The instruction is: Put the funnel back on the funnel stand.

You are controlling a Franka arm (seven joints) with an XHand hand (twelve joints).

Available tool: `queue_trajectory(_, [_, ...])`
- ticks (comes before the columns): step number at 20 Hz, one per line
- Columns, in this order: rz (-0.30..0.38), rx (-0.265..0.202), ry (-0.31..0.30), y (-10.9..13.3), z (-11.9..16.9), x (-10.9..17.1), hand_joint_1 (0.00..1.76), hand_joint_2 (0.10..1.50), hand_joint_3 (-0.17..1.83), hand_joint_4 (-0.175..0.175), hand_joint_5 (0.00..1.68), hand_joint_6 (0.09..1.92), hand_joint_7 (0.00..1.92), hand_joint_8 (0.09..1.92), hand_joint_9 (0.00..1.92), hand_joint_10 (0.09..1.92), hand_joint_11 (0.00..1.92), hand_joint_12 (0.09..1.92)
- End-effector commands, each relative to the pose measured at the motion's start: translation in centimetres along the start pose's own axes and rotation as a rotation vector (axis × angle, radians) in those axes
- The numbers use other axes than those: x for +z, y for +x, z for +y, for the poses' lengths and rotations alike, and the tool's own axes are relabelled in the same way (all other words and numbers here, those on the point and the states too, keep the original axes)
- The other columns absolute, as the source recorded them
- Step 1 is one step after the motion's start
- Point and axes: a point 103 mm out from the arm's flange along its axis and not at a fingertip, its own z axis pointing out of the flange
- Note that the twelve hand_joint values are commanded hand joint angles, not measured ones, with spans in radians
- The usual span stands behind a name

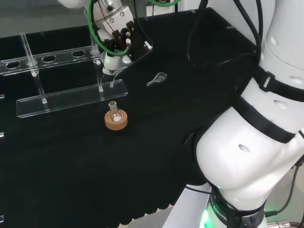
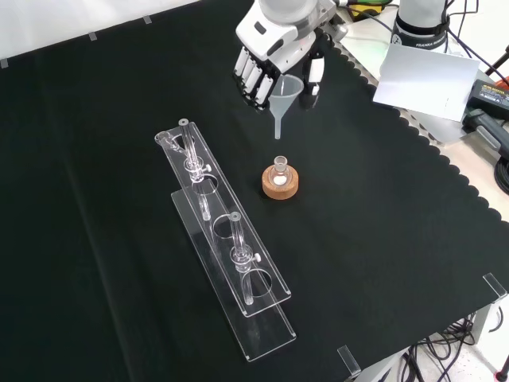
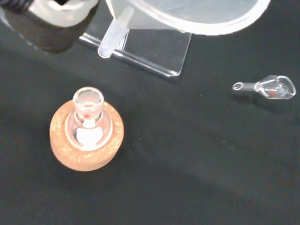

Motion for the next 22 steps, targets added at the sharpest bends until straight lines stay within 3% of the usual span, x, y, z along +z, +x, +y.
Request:
queue_trajectory(1, [-0.01,0.019,-0.032,-1.6,-0.2,-1.9,1.02,1.09,0.01,0.175,1.0,0.96,0.69,0.66,0.97,0.45,0.8,1.14])
queue_trajectory(13, [0.0,0.078,-0.086,-6.4,2.4,-6.3,1.02,1.09,0.0,0.175,1.01,0.96,0.69,0.66,0.97,0.45,0.8,1.13])
queue_trajectory(14, [-0.021,0.099,-0.1,-5.6,2.7,-6.7,1.02,1.09,0.0,0.175,1.01,0.96,0.69,0.66,0.97,0.45,0.8,1.13])
queue_trajectory(17, [-0.017,0.102,-0.092,-5.5,3.3,-7.1,1.02,1.09,0.0,0.175,1.01,0.96,0.69,0.66,0.97,0.45,0.8,1.13])
queue_trajectory(19, [0.004,0.081,-0.062,-6.5,4.8,-7.3,1.02,1.09,0.0,0.175,1.01,0.96,0.68,0.66,0.97,0.44,0.8,1.13])
queue_trajectory(22, [0.027,0.097,-0.083,-8.7,7.6,-7.6,1.02,1.09,0.0,0.175,1.01,0.95,0.68,0.66,0.97,0.44,0.8,1.13])
